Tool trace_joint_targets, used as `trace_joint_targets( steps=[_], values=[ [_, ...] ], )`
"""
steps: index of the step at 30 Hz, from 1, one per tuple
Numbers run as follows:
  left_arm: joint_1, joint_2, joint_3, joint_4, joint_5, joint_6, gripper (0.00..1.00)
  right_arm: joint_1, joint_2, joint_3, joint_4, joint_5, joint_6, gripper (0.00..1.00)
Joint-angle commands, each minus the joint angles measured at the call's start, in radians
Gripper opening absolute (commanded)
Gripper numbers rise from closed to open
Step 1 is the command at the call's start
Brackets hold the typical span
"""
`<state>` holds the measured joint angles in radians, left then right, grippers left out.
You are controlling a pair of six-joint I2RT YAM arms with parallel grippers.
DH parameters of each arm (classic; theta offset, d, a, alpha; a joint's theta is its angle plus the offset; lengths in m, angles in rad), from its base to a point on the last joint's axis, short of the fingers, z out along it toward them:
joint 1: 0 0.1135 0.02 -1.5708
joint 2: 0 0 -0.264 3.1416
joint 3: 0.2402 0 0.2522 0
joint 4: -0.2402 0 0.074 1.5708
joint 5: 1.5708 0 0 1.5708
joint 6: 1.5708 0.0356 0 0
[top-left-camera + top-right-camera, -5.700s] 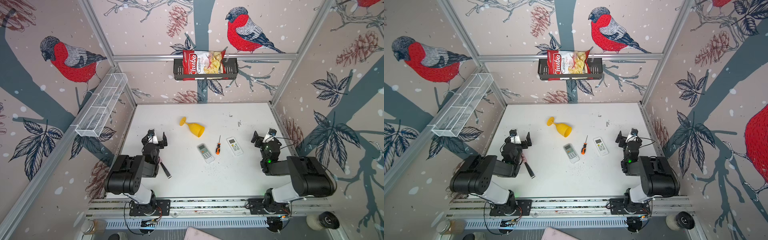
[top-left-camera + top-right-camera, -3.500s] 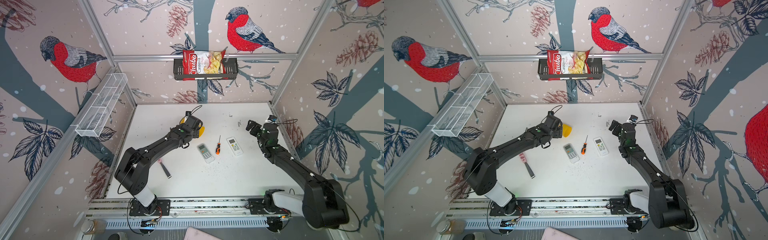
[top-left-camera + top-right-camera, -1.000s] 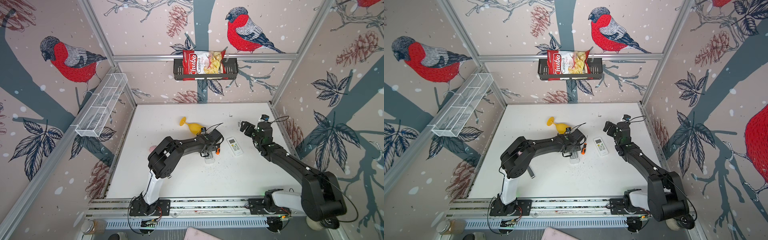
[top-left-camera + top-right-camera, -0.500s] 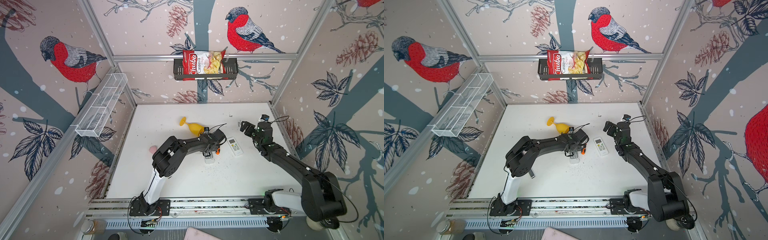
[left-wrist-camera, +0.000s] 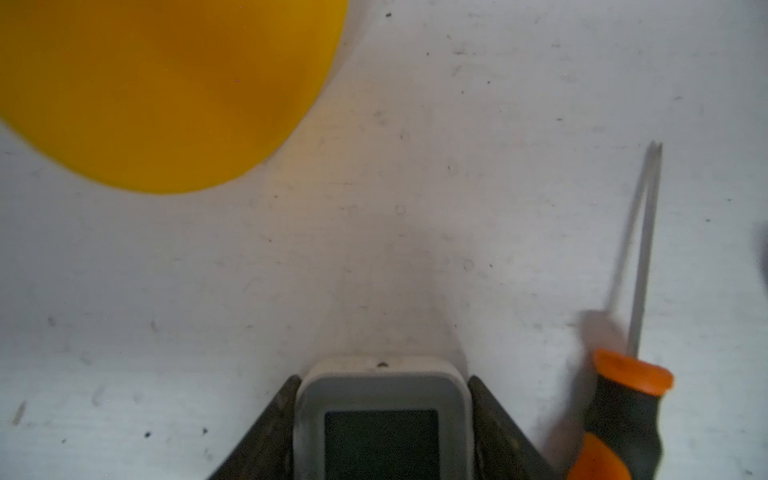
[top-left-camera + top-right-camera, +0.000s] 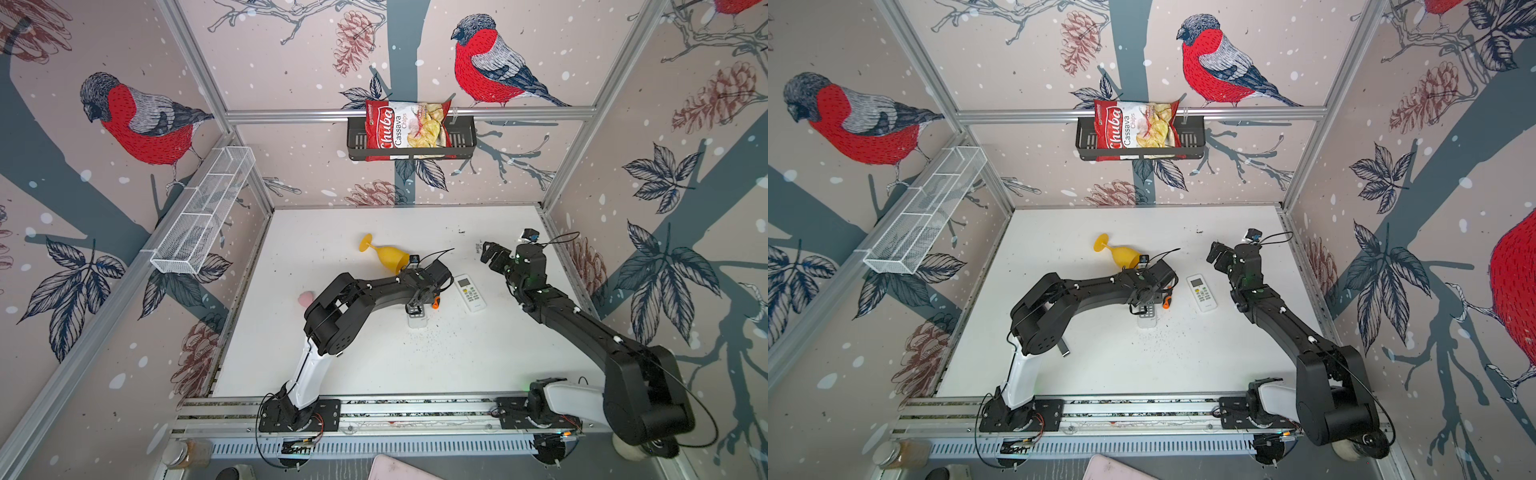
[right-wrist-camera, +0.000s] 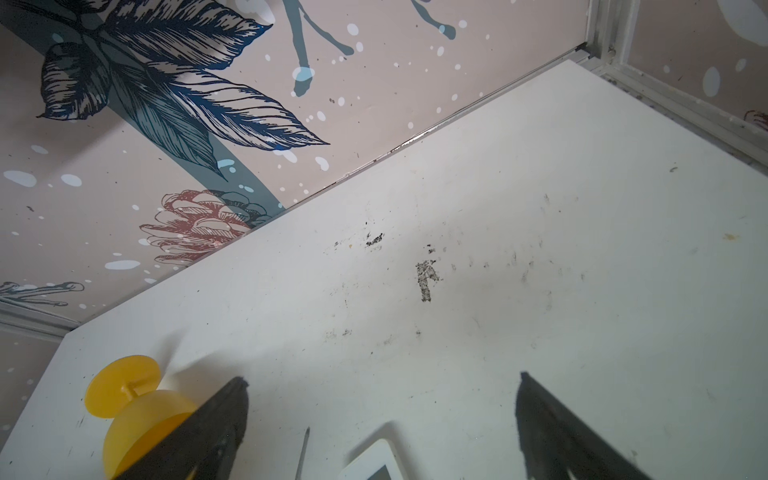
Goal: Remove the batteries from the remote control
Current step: 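Lift the grey remote with the left gripper while the right arm approaches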
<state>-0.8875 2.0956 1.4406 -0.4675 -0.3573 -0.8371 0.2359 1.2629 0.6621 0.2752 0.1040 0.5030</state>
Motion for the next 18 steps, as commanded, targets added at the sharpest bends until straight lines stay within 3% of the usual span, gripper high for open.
trace_joint_targets(
  steps=[1, 9, 18],
  values=[
    [-0.005, -0.02, -0.003, -0.001, 0.02, 0.021, 0.43, -0.007, -0.005, 0.0, 0.005, -0.018, 0.011, 0.99],
    [0.01, -0.119, 0.0, 0.03, 0.017, 0.097, 0.42, -0.043, -0.032, -0.026, 0.049, -0.135, 0.016, 0.99],
    [0.188, -0.387, -0.212, 0.43, 0.325, 0.216, 0.42, -0.083, -0.119, -0.134, 0.235, -0.343, 0.023, 1.0]
  ],
)
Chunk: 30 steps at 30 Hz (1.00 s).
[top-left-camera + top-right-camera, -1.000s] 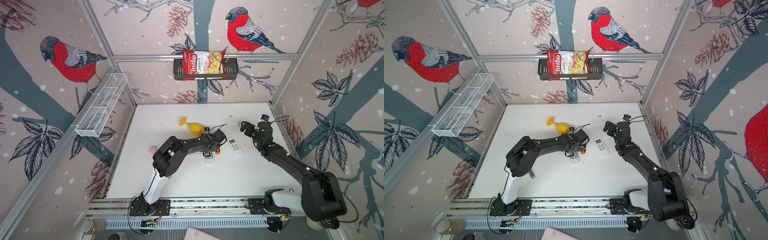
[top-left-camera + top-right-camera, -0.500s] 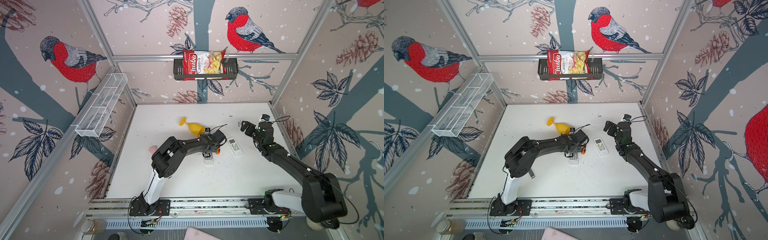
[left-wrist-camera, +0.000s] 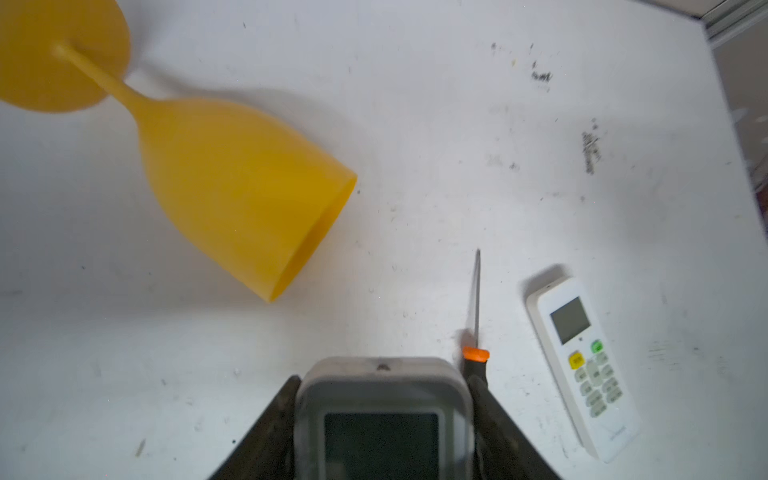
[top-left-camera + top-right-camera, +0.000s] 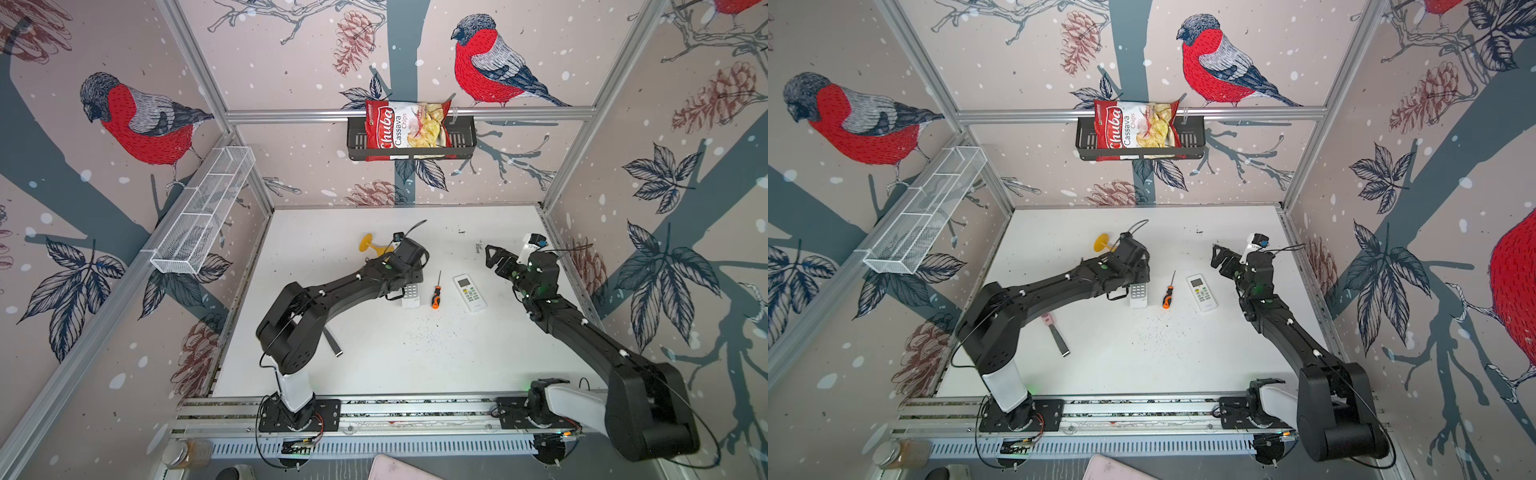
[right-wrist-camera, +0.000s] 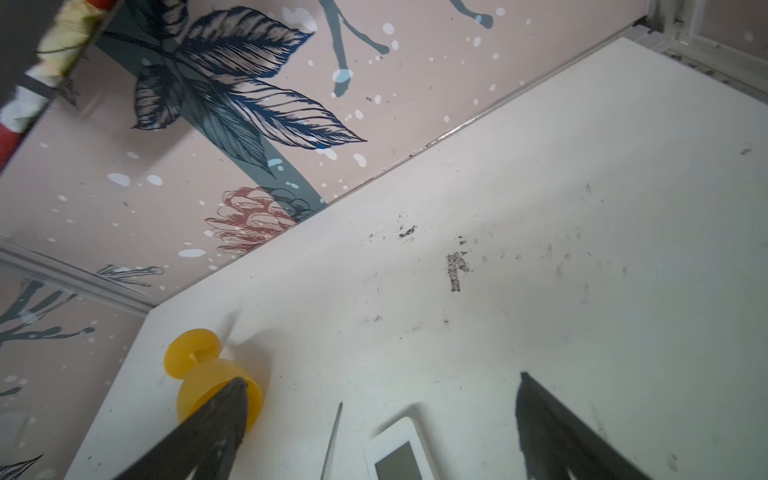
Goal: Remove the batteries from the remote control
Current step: 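Lift the grey remote with the left gripper while the right arm approaches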
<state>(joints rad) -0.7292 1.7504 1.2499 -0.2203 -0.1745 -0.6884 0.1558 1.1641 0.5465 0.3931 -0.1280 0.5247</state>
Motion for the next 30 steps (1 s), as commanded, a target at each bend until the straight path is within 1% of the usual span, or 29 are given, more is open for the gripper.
trace_joint_targets(
  steps=[1, 3, 5, 6, 7, 9, 11, 14, 16, 18, 20, 24, 27, 30],
  values=[
    [0.05, -0.062, -0.028, 0.216, 0.184, 0.083, 0.42, -0.002, -0.026, -0.029, 0.149, -0.15, -0.002, 0.99],
    [0.09, -0.09, -0.043, 0.286, 0.269, 0.108, 0.42, -0.001, -0.023, -0.047, 0.219, -0.244, -0.007, 0.99],
    [0.133, -0.119, -0.079, 0.403, 0.378, 0.125, 0.42, 0.003, 0.003, -0.06, 0.308, -0.367, -0.01, 0.99],
    [0.158, -0.128, -0.11, 0.491, 0.455, 0.121, 0.42, 0.008, 0.021, -0.062, 0.351, -0.424, -0.008, 0.99],
    [0.18, -0.132, -0.129, 0.553, 0.52, 0.105, 0.41, 0.017, 0.038, -0.065, 0.393, -0.464, -0.001, 0.99],
    [0.214, -0.121, -0.133, 0.624, 0.611, 0.098, 0.41, 0.033, 0.066, -0.066, 0.465, -0.514, 0.014, 0.99],
    [0.231, -0.097, -0.121, 0.663, 0.667, 0.108, 0.42, 0.047, 0.098, -0.042, 0.51, -0.564, 0.032, 0.99],
    [0.248, -0.03, -0.112, 0.812, 0.798, 0.079, 0.41, 0.075, 0.169, 0.014, 0.556, -0.655, 0.033, 0.99],
    [0.261, 0.033, -0.094, 0.947, 0.903, 0.011, 0.41, 0.091, 0.216, 0.059, 0.561, -0.703, 0.024, 0.99],
    [0.27, 0.088, -0.073, 1.049, 0.977, -0.05, 0.39, 0.095, 0.26, 0.103, 0.563, -0.752, 0.018, 0.99],
    [0.277, 0.127, -0.061, 1.117, 1.012, -0.08, 0.38, 0.097, 0.301, 0.146, 0.564, -0.796, 0.015, 0.99],
    [0.283, 0.163, -0.045, 1.196, 1.05, -0.091, 0.38, 0.106, 0.393, 0.242, 0.558, -0.877, 0.004, 1.0],
    [0.285, 0.193, -0.022, 1.27, 1.089, -0.135, 0.38, 0.121, 0.462, 0.323, 0.514, -0.913, -0.024, 0.97],
    [0.291, 0.219, -0.016, 1.347, 1.105, -0.185, 0.37, 0.137, 0.508, 0.365, 0.533, -0.932, -0.013, 0.98]
  ],
)
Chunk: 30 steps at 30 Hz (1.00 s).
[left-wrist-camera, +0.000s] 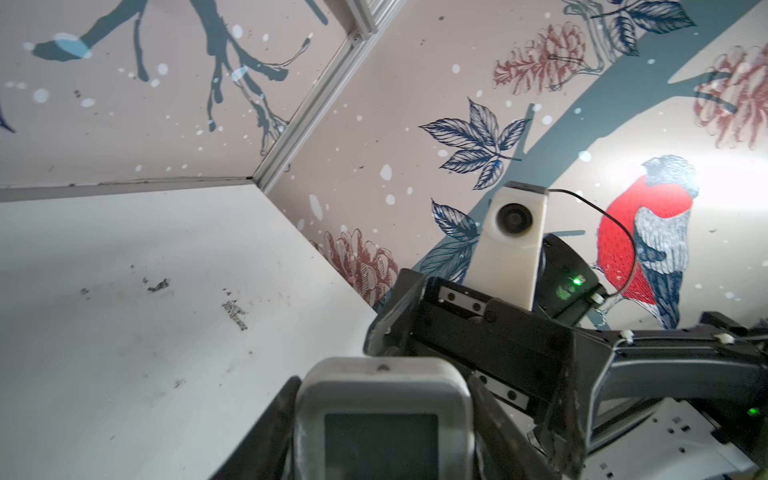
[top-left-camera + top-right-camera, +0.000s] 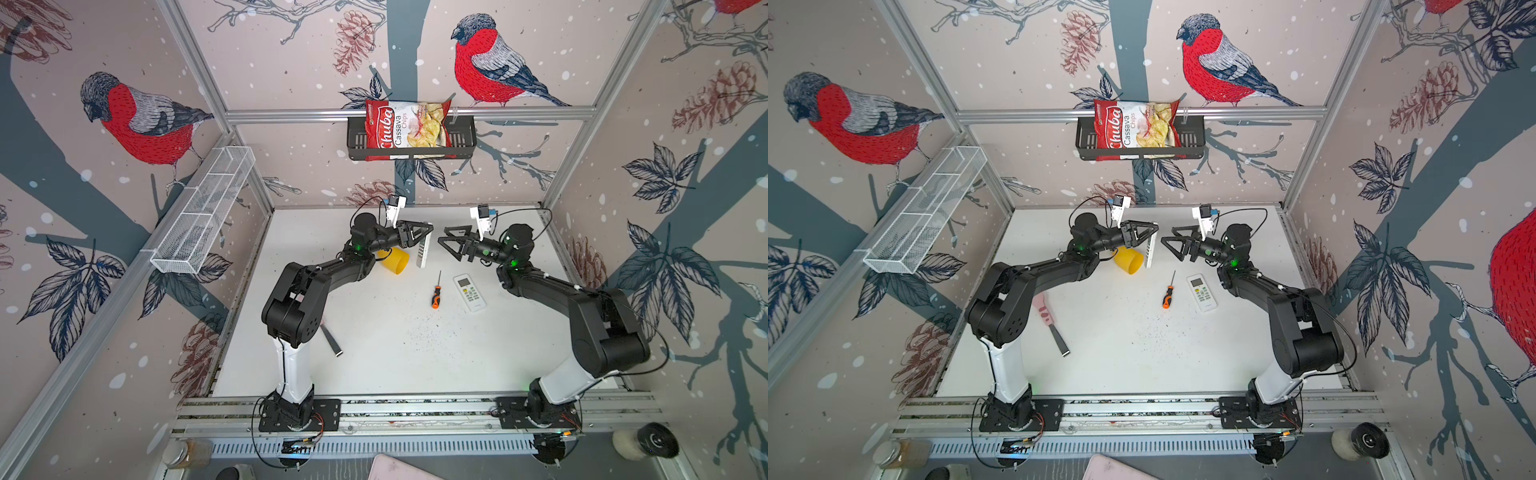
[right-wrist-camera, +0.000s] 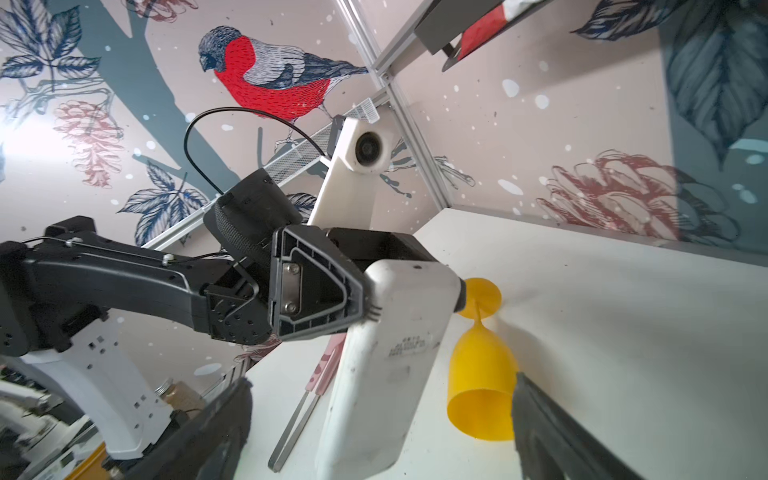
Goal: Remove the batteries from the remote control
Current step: 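Lift the grey remote with the left gripper while the right arm approaches, then close the right gripper on the remote held by the left gripper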
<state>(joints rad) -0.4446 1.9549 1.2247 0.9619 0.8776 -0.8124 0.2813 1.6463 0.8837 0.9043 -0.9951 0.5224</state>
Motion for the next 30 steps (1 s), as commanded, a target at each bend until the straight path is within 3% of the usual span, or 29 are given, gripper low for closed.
trace_joint_targets(
  steps=[1, 19, 25, 30],
  values=[
    [0.01, 0.021, 0.007, 0.19, 0.053, -0.077, 0.37, 0.02, 0.039, 0.036, 0.029, -0.07, -0.011, 0.99],
    [0.015, 0.036, -0.004, 0.353, 0.074, -0.188, 0.36, 0.094, 0.175, 0.133, 0.108, -0.105, 0.027, 0.99],
    [0.014, 0.057, -0.001, 0.407, 0.09, -0.23, 0.36, 0.097, 0.213, 0.141, 0.263, -0.137, 0.139, 0.88],
    [0.012, 0.058, 0.004, 0.403, 0.094, -0.228, 0.35, 0.097, 0.219, 0.147, 0.262, -0.135, 0.145, 0.78]
  ],
)
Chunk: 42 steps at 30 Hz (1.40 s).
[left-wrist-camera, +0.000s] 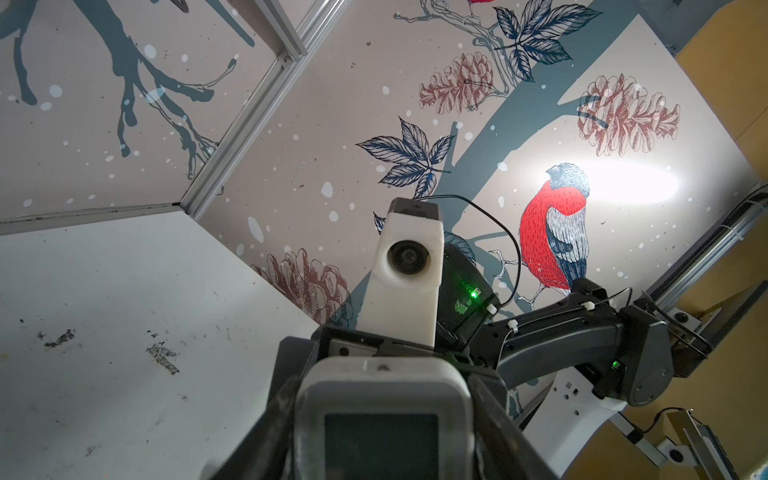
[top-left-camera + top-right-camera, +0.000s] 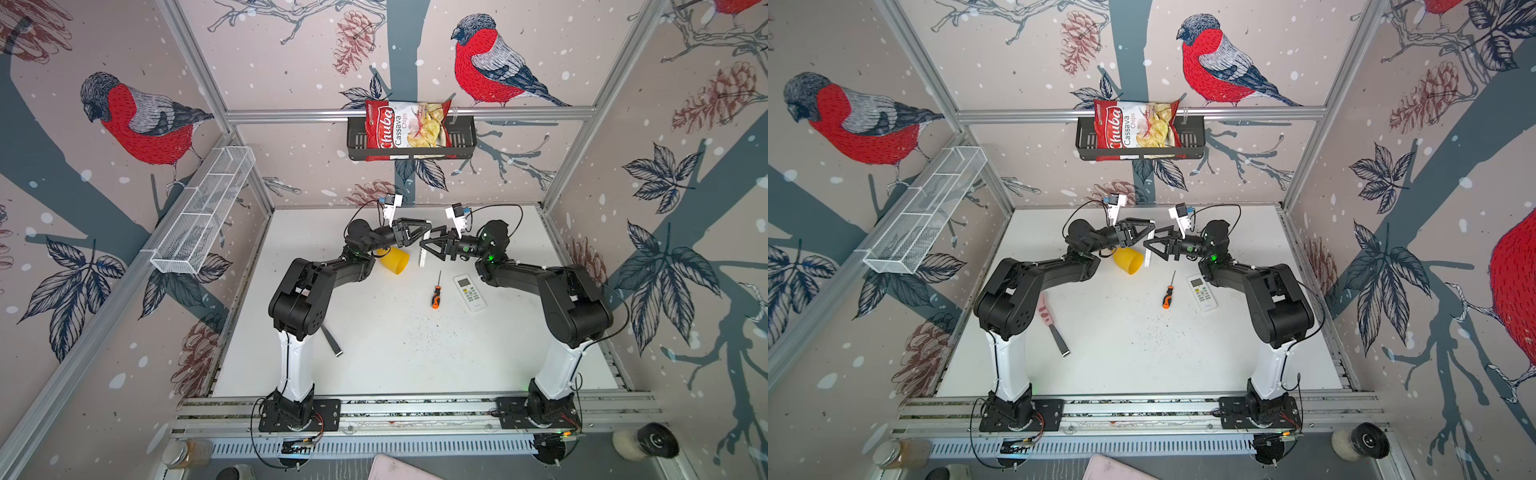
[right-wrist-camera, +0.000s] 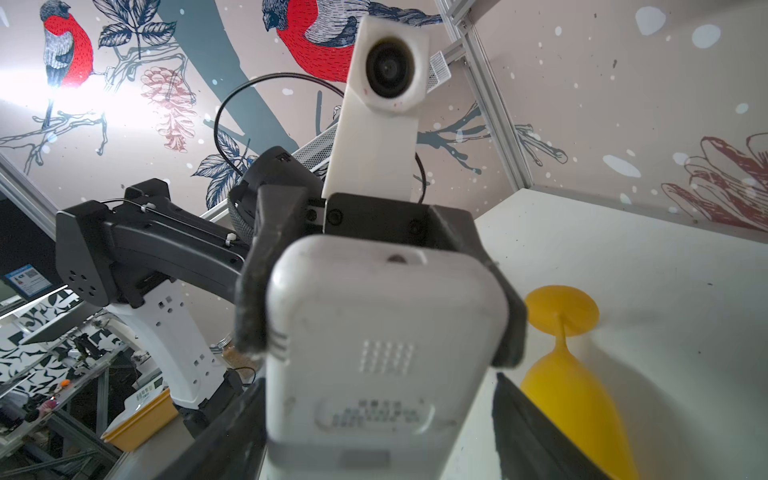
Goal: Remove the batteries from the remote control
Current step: 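Close the right gripper on the remote held by the left gripper, then open the left gripper and withdraw while the right gripper lowers the remote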
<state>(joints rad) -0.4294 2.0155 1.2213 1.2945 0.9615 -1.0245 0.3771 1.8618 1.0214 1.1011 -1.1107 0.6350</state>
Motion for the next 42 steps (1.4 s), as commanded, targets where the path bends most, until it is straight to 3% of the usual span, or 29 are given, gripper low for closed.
trace_joint_targets(
  steps=[1, 10, 15, 18, 20, 23, 24, 27, 33, 38, 42],
  values=[
    [-0.003, -0.003, 0.005, 0.071, 0.009, -0.014, 0.35, 0.001, 0.004, 0.012, 0.06, -0.02, 0.033, 0.75],
    [-0.004, -0.001, 0.004, 0.06, 0.0, -0.003, 0.35, 0.001, 0.002, 0.011, 0.032, -0.015, 0.021, 0.62],
    [-0.003, -0.003, -0.001, 0.047, -0.013, 0.015, 0.38, 0.001, -0.001, 0.016, -0.013, -0.003, -0.011, 0.4],
    [-0.004, -0.004, -0.002, 0.037, -0.017, 0.026, 0.48, 0.0, -0.003, 0.017, -0.029, 0.002, -0.018, 0.33],
    [-0.003, -0.008, -0.006, 0.032, -0.022, 0.036, 0.6, 0.0, -0.007, 0.014, -0.031, 0.006, -0.021, 0.32],
    [-0.003, -0.021, -0.013, 0.011, -0.032, 0.06, 0.92, -0.002, -0.015, 0.006, -0.039, 0.011, -0.026, 0.32],
    [-0.003, -0.03, -0.018, -0.005, -0.039, 0.081, 0.97, -0.003, -0.02, 0.002, -0.046, 0.011, -0.03, 0.32],
    [-0.003, -0.075, -0.042, -0.089, -0.075, 0.16, 0.98, -0.006, -0.041, -0.007, -0.102, 0.017, -0.065, 0.31],
    [-0.002, -0.244, -0.168, -0.273, -0.296, 0.358, 0.98, -0.001, -0.137, -0.029, -0.374, 0.083, -0.251, 0.3],
    [0.0, -0.444, -0.348, -0.373, -0.588, 0.43, 0.97, 0.052, -0.237, -0.013, -0.753, 0.282, -0.478, 0.28],
    [-0.002, -0.627, -0.515, -0.395, -0.817, 0.394, 0.98, 0.138, -0.28, 0.027, -0.99, 0.472, -0.603, 0.29]
  ],
)
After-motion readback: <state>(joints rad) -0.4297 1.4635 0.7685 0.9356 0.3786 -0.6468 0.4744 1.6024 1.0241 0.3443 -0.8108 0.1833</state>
